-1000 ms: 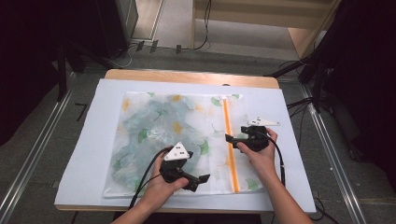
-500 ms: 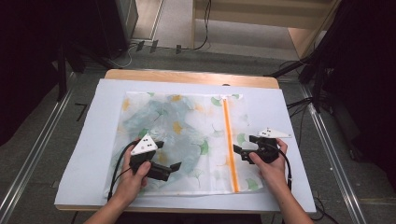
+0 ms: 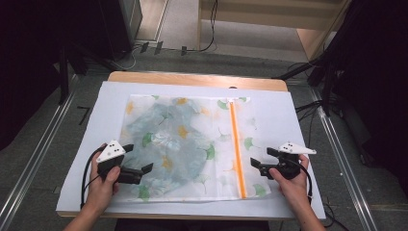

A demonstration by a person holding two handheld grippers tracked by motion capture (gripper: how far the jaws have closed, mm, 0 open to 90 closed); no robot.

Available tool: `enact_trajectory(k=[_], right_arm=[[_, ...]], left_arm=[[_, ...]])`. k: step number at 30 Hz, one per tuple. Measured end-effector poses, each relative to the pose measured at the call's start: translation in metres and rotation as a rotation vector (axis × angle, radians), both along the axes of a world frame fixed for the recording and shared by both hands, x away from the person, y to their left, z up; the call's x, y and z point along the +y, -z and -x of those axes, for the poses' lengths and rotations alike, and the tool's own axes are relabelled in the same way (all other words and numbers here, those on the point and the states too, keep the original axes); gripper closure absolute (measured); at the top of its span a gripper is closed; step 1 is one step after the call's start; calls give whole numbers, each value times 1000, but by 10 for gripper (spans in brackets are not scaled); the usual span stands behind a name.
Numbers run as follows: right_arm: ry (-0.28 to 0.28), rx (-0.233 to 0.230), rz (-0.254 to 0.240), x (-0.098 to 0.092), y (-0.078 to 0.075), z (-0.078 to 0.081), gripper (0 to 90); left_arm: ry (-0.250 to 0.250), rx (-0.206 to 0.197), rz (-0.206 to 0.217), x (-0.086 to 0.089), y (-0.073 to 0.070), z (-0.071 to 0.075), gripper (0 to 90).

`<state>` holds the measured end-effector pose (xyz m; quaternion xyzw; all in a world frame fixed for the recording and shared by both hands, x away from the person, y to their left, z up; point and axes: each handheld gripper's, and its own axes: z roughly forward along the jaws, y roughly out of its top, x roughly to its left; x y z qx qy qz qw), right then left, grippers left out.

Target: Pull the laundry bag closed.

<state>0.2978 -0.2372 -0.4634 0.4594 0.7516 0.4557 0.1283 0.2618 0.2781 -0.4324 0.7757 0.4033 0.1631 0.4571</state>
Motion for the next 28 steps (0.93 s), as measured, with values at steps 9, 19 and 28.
enact_trajectory(k=[9,19,28], right_arm=[[39,-8,12,-25,1,19,146],[80,8,-12,-53,8,45,146],[76,1,-3,-50,5,43,146]], left_arm=[[-29,1,-18,26,4,13,0],[-74,41,-4,54,8,25,0],[-121,61,8,61,9,19,0]])
